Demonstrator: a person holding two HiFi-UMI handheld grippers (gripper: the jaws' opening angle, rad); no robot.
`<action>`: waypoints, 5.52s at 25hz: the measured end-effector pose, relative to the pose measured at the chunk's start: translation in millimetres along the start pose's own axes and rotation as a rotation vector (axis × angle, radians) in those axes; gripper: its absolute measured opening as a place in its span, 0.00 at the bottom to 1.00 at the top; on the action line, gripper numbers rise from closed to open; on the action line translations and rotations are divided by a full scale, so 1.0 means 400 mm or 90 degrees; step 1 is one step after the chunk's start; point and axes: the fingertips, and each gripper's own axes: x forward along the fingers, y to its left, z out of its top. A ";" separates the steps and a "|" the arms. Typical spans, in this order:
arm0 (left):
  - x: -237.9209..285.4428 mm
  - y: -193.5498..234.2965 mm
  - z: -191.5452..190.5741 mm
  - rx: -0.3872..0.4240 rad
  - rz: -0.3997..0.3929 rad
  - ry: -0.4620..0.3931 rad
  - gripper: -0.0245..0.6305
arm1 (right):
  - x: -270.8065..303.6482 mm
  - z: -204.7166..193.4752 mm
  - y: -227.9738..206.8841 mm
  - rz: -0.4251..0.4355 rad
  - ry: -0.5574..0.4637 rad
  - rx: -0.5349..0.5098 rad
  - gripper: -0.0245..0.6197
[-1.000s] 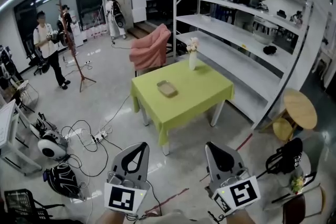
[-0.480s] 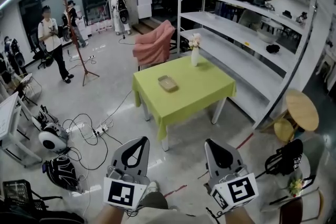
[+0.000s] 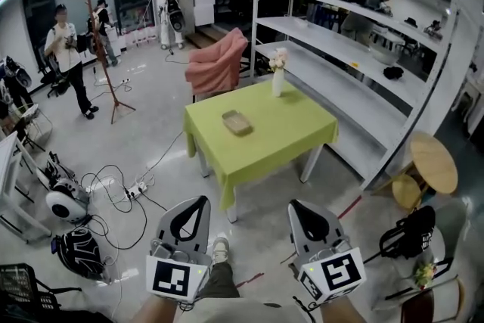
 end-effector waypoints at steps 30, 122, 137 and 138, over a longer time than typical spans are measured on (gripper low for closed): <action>0.824 0.603 -0.279 -0.033 -0.066 0.059 0.05 | 1.006 -0.096 -0.265 0.023 0.083 -0.022 0.06; 1.241 0.704 -0.744 -0.062 -0.066 0.262 0.05 | 1.485 -0.601 -0.509 0.096 0.365 -0.093 0.07; 1.173 0.715 -0.263 0.000 -0.022 0.036 0.05 | 1.313 -0.095 -0.539 0.037 0.107 -0.074 0.07; 1.163 0.710 -0.237 0.000 -0.021 0.026 0.05 | 1.293 -0.066 -0.534 0.039 0.092 -0.072 0.07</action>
